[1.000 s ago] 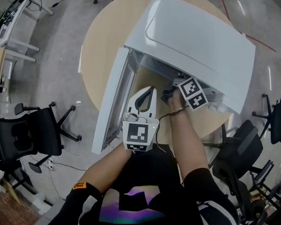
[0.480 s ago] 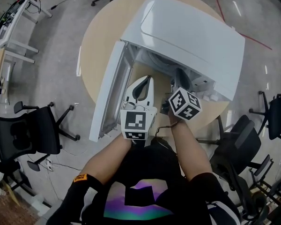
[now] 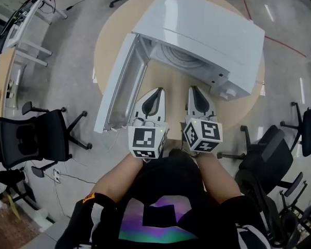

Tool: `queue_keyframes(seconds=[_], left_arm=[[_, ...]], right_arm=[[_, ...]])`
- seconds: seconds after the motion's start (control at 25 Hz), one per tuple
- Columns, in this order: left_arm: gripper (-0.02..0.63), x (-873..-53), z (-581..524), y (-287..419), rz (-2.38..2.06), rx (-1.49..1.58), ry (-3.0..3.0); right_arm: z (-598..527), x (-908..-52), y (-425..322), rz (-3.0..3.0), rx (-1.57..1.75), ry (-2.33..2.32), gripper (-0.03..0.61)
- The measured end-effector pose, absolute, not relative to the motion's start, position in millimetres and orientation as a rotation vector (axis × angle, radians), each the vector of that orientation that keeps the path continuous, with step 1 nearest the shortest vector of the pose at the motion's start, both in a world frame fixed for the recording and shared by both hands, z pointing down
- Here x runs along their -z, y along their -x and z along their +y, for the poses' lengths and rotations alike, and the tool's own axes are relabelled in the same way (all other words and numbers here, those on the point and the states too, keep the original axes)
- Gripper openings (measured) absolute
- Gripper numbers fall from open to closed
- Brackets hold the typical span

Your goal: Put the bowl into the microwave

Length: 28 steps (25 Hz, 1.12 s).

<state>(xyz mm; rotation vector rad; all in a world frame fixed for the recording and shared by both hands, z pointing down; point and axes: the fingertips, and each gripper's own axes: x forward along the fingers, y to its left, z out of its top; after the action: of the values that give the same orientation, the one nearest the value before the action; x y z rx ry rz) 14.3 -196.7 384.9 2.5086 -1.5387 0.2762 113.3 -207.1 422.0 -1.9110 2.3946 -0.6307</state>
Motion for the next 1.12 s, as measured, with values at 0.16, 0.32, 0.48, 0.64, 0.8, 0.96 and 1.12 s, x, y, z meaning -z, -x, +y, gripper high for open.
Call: queue_keyframes(seconds=[0.16,0.32,0.48,0.64,0.8,0.96,1.12], left_arm=[[0.043,-381,-163,-15,-1.555,-0.272,-2.502],[0.043,-374,-133,-12,-1.546,-0.266,-2.518],[0.043,-366,-108,-7,-1.511,-0.256,-2.556],[0.043,-363,-81,4,-1.459,-0.240,-2.590],[0.043,-360,-58,24,-1.413,-0.220,-2.617],[0.043,-360,-31,45,-1.363,-0.205,-2.643],[0.043,-363,-2,62,-1.308,-0.201,-2.665]], right_arm=[[-173,-407,-114,2.453,0.565,1.877,0.043],[-142,-396,-111,2.489,0.522,1.868,0.043],[-117,-387,-107,2.496,0.497,1.884,0.043],[-90,-385,-101,2.474,0.484,1.937,0.043],[-59,-383,-87,2.445,0.477,2.006,0.043],[-24,-386,-67,2.419,0.483,2.050,0.043],[10,-392,-49,2.391,0.508,2.086,0.032]])
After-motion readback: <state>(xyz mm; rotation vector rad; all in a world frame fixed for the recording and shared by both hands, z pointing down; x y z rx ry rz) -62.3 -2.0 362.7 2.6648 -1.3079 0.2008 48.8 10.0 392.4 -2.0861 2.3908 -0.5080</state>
